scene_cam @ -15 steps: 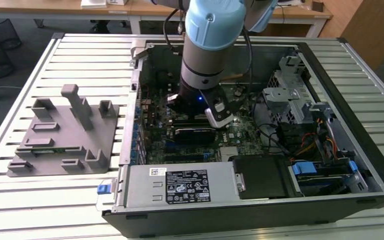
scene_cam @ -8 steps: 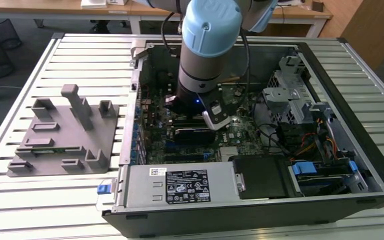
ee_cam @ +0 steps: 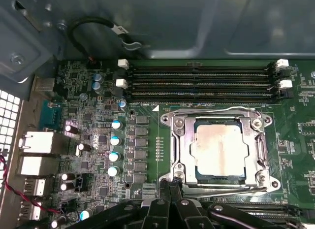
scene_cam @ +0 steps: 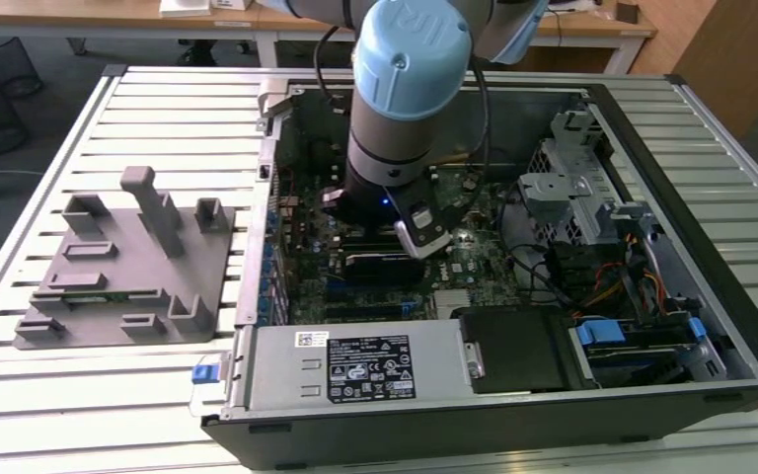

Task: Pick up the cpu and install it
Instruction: 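Install the second cpu locking lever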

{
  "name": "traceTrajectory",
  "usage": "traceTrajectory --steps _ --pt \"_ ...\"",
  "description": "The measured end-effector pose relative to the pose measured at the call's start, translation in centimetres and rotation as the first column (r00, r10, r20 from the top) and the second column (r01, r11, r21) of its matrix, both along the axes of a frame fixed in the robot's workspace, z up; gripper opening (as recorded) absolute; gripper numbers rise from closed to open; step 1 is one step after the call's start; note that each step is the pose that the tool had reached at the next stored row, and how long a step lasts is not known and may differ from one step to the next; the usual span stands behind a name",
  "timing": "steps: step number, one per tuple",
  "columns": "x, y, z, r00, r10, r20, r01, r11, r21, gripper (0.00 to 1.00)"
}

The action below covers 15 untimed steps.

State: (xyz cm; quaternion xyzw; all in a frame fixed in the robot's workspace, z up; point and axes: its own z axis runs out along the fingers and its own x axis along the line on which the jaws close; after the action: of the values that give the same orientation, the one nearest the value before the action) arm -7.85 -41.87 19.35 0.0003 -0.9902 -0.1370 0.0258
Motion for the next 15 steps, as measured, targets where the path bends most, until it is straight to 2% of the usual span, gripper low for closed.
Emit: traceTrajectory --steps 5,9,12,15 --pt "-0.17 0.0 -0.05 1.0 0.0 0.0001 0.0 1.0 0.0053 0.11" --pt "-0.19 -0.06 0.27 1.0 0.0 0.0001 0.0 1.0 0.008 0.11" --pt "-0.18 -0.37 0.3 1.0 0.0 0.0 0.0 0.9999 0.0142 0.11" --pt "-0.16 -0.86 0.3 1.0 0.0 -0.0006 0.0 0.9997 0.0245 0.11"
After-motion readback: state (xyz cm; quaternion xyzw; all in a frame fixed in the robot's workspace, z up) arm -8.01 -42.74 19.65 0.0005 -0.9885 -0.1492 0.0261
